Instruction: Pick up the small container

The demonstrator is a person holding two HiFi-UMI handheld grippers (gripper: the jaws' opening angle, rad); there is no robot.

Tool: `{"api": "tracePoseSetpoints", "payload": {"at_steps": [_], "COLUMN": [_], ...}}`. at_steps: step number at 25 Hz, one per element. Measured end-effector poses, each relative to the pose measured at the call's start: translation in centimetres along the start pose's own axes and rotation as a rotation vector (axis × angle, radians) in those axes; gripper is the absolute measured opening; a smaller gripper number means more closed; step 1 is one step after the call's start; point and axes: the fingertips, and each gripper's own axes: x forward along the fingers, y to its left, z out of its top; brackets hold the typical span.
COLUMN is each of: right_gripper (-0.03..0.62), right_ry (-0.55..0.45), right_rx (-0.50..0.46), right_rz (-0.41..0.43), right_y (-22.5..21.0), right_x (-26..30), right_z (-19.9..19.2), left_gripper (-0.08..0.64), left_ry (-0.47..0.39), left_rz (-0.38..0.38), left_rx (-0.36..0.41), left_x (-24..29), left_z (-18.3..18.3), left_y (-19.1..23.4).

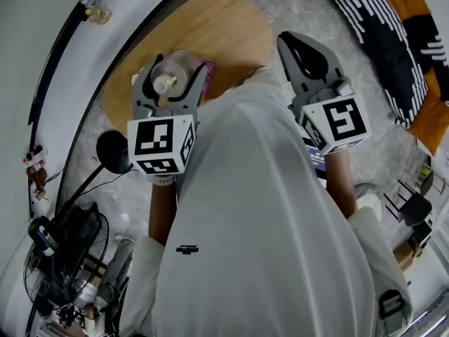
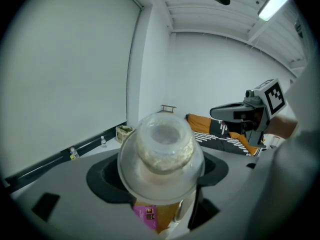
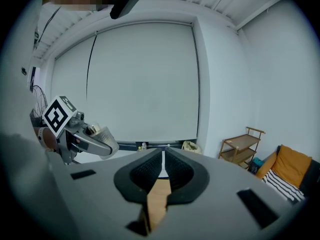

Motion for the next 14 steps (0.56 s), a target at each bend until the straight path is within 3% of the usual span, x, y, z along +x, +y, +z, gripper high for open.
{"api": "tracePoseSetpoints", "payload": {"at_steps": [14], "right_gripper": [0.002], "right_ry": [0.008], "right_rx": [-0.009], "right_rz": [0.007], "right_y": [0.06], "right_x": [0.26], "right_z": [-0.11], "left_gripper": [0.35], "left_ry": [0.006], "left_rz": [-0.001], "left_rx": [-0.007], "left_x": [0.17], "left_z": [-0.41], "left_y": [0.24]}}
